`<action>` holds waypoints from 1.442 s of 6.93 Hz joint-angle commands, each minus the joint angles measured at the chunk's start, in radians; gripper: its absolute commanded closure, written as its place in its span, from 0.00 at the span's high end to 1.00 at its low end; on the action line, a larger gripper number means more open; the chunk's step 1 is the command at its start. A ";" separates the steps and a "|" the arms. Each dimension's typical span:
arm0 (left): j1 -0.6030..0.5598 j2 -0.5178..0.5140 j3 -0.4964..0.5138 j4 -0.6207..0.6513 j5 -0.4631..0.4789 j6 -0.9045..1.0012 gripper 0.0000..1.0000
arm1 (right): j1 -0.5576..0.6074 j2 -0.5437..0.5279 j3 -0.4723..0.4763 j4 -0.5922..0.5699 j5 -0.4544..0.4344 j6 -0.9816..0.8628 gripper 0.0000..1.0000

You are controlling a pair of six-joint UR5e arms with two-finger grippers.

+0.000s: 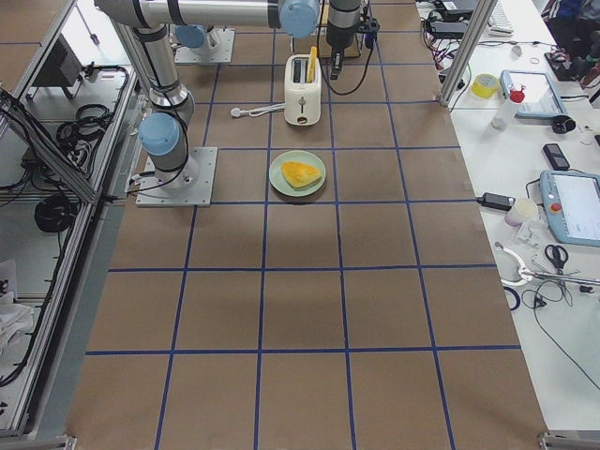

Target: Press toaster with right arm

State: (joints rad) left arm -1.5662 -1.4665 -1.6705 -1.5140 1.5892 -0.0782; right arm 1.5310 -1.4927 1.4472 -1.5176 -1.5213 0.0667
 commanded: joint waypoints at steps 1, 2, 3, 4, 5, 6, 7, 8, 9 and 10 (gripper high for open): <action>0.000 0.000 0.000 0.000 -0.002 0.000 1.00 | 0.046 -0.003 -0.054 0.030 -0.025 0.059 0.00; 0.000 0.000 0.000 0.000 0.000 0.000 1.00 | 0.049 -0.003 -0.041 0.027 -0.042 0.058 0.00; 0.000 0.000 0.000 0.000 0.000 0.000 1.00 | 0.049 -0.003 -0.041 0.016 -0.039 0.054 0.29; 0.000 0.000 0.000 0.000 0.000 0.000 1.00 | 0.049 -0.003 -0.041 -0.010 -0.039 0.042 0.99; 0.000 0.000 0.000 0.000 -0.002 0.000 1.00 | 0.049 -0.001 -0.038 -0.036 -0.039 0.039 1.00; 0.000 0.000 0.000 0.000 0.000 0.000 1.00 | 0.049 -0.001 -0.037 -0.036 -0.040 0.039 1.00; 0.000 0.000 0.000 0.000 0.000 0.000 1.00 | 0.049 0.000 -0.037 -0.036 -0.039 0.038 1.00; 0.000 0.000 0.000 0.000 0.000 0.000 1.00 | 0.049 0.000 -0.037 -0.036 -0.039 0.038 1.00; 0.000 0.000 0.000 0.000 0.000 0.000 1.00 | 0.049 0.000 -0.037 -0.036 -0.037 0.038 1.00; 0.000 0.000 0.000 0.000 0.000 0.000 1.00 | 0.049 0.000 -0.037 -0.036 -0.036 0.039 1.00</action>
State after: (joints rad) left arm -1.5662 -1.4665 -1.6705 -1.5140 1.5892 -0.0783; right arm 1.5800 -1.4927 1.4097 -1.5538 -1.5587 0.1047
